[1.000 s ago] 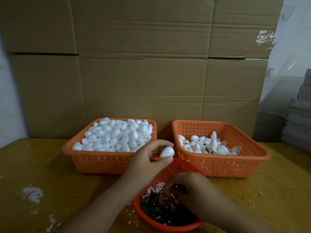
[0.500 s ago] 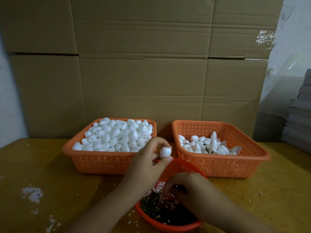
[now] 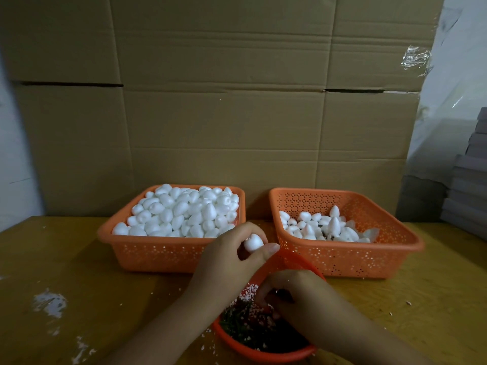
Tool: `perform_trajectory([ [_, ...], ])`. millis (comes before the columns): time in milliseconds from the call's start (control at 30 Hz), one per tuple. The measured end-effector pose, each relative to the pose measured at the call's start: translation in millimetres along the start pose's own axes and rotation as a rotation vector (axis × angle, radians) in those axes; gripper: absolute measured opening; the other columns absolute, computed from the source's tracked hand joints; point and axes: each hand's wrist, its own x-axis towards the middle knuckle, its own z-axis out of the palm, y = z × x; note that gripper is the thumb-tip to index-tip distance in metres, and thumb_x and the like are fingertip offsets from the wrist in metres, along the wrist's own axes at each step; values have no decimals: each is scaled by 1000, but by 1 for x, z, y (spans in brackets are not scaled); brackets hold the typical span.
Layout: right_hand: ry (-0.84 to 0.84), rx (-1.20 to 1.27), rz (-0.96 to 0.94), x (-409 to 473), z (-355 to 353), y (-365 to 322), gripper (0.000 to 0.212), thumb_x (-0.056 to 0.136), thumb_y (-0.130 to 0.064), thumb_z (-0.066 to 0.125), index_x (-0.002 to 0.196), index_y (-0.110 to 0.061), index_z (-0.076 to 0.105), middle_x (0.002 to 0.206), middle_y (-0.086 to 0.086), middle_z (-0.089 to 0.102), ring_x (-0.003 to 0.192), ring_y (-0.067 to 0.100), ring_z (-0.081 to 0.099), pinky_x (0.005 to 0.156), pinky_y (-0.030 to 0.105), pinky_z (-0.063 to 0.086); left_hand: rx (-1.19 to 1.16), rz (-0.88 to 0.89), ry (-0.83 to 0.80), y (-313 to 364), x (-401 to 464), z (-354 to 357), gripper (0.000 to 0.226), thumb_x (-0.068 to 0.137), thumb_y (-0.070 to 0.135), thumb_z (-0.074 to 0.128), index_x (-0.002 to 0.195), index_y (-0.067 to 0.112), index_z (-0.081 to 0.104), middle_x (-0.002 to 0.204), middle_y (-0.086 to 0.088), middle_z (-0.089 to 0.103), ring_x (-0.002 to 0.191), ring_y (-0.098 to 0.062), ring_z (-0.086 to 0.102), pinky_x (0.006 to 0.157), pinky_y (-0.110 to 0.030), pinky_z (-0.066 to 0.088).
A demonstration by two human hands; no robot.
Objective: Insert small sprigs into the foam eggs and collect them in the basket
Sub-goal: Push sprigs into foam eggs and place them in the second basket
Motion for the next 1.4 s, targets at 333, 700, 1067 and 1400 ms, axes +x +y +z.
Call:
perform_trajectory([
  [333,-12,-1,-4,-1,-1,-2,32,88,-10,57,93,-39,68,81,-40,59,86,-14,58,76,5,43,6,-11,-18,-1,0,-2,25,84,25,69,96,42,56,102,25,62,96,-1,59,74,-9,43],
  [700,2,-12,-3,-1,0,0,32,86,-12,58,95,-42,66,85,-38,61,90,-14,57,76,3,41,-44,-11,48,0,2,0,37,77,67,54,82,32,68,85,16,65,86,-6,62,72,-11,43],
  [1067,-12,-7,-8,-1,-1,0,33,87,-10,57,94,-40,68,79,-41,58,88,-14,58,74,3,40,-169,-130,-20,1,2,-3,12,84,48,57,88,38,62,73,20,62,67,-1,60,64,-21,47],
  [1400,-12,-15,8,0,-1,-2,29,88,-13,58,93,-40,68,83,-35,62,85,-11,59,75,10,46,-194,-129,-45,-8,3,-1,54,89,-5,56,97,47,65,101,19,65,77,-7,69,67,-26,55],
])
